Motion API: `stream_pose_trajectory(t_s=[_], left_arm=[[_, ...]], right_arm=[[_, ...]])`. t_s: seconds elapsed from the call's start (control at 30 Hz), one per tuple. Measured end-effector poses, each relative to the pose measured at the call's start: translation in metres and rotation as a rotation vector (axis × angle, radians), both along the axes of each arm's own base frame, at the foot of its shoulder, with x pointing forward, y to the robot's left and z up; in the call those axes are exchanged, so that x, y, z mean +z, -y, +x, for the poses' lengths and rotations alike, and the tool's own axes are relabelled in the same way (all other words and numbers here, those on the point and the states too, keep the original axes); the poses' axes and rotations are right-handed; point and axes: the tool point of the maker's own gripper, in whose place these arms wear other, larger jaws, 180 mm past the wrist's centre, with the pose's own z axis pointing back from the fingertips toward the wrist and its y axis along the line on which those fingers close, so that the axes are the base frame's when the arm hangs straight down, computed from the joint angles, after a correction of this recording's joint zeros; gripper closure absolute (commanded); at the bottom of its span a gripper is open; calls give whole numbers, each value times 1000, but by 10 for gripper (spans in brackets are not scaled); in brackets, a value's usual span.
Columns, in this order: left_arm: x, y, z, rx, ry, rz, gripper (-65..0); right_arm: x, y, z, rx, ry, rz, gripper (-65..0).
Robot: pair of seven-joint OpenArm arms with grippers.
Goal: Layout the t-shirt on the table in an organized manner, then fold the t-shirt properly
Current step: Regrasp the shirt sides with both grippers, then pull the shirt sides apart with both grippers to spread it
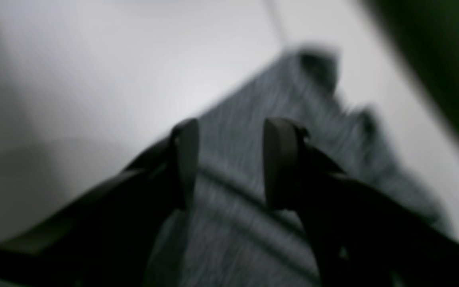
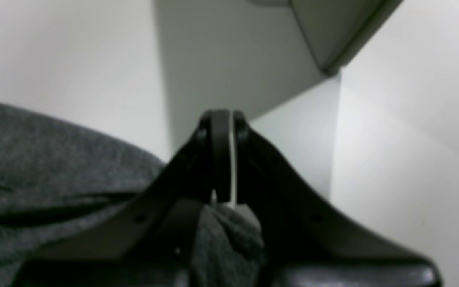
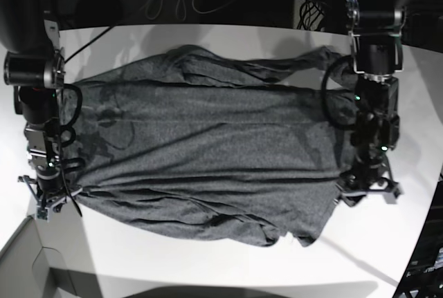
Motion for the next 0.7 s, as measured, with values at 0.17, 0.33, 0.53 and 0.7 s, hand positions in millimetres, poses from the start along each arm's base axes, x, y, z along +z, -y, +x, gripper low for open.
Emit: stream_pose_trajectory(t_s=[0.17,0.33,0.53,0.7], left_arm=[[-4,7,1,-6,-11,-16,-259],[3,56,36,-96,-22,-29,-257],[-23,83,55,-228,-163,140,-257],[-22,98,76,-304,-241,277,-258]], right_arm=[[-23,-17,-6,74,-161,94,0],[-43,-22,-20,110,-267,141,0],[-37,-35,-36,216,-298,81,0],[-9,-71,-51,327,-261,-8,0]])
